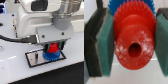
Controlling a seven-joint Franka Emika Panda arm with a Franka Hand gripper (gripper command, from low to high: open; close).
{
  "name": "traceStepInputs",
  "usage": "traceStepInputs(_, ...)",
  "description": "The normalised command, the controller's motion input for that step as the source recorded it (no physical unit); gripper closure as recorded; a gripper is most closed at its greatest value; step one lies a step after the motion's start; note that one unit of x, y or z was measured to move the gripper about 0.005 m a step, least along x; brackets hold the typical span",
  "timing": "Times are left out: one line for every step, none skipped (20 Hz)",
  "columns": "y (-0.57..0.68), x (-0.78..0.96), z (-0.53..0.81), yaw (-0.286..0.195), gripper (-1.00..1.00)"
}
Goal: Insert the blue gear onto the right peg, followed by the red gear
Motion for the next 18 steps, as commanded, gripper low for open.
traceStepInputs(0.01,0.11,-0.24,0.000,1.00)
traceStepInputs(0.02,0.14,-0.25,0.000,1.00)
traceStepInputs(0.04,0.17,-0.24,0.000,1.00)
traceStepInputs(0.06,0.20,-0.23,0.000,1.00)
traceStepInputs(0.08,0.22,-0.22,0.000,1.00)
traceStepInputs(0.09,0.21,-0.24,0.000,1.00)
traceStepInputs(0.07,0.20,-0.22,0.000,1.00)
traceStepInputs(0.07,0.18,-0.17,0.000,1.00)
traceStepInputs(0.05,0.17,-0.07,0.000,1.00)
traceStepInputs(0.03,0.14,-0.05,0.000,1.00)
traceStepInputs(0.04,0.12,-0.02,0.000,1.00)
traceStepInputs(0.03,0.09,-0.05,0.000,1.00)
traceStepInputs(0.05,0.06,-0.01,0.000,-1.00)
traceStepInputs(0.05,0.04,0.06,0.000,-1.00)
traceStepInputs(0.08,0.03,0.16,0.000,-1.00)
traceStepInputs(0.11,0.03,0.28,0.000,-1.00)
traceStepInputs(0.05,0.06,0.39,0.000,-1.00)
traceStepInputs(-0.02,0.07,0.29,0.000,-1.00)
